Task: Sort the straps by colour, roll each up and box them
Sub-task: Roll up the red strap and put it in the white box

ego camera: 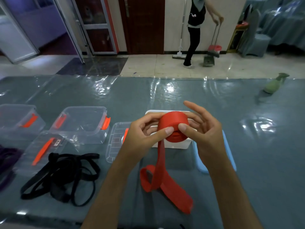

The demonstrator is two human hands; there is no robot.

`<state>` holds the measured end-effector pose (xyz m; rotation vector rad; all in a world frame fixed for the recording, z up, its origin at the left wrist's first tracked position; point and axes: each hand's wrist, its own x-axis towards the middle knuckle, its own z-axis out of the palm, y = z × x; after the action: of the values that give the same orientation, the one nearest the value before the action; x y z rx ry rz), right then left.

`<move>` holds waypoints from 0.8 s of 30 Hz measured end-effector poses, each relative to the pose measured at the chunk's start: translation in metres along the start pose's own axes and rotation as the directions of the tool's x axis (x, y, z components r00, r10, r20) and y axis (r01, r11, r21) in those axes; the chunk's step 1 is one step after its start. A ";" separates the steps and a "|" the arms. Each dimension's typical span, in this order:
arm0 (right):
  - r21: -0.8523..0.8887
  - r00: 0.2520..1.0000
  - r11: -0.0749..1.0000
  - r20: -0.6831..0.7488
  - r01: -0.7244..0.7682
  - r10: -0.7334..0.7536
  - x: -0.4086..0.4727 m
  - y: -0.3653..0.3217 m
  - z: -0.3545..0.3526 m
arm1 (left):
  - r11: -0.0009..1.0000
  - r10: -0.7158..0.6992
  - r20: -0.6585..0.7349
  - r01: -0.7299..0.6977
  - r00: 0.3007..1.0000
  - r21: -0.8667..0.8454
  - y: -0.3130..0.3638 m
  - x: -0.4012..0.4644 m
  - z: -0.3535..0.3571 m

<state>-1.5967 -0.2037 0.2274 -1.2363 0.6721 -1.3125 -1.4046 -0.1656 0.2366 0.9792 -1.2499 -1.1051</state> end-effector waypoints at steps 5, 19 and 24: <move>0.085 0.996 0.996 -0.088 -0.009 0.016 -0.007 0.007 0.009 | 0.999 0.004 -0.044 -0.006 0.999 -0.041 -0.006 0.001 0.000; -0.021 0.990 0.990 0.010 0.142 -0.142 -0.006 0.008 0.008 | 0.967 0.244 -0.060 -0.238 0.968 0.091 0.000 -0.001 -0.015; -0.050 0.997 0.996 -0.039 0.070 -0.072 -0.010 0.012 0.007 | 0.975 0.217 -0.198 -0.200 0.956 0.100 -0.004 -0.003 -0.002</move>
<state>-1.5878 -0.1941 0.2153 -1.2856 0.6981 -1.3903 -1.4026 -0.1634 0.2313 0.9706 -1.2014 -0.7734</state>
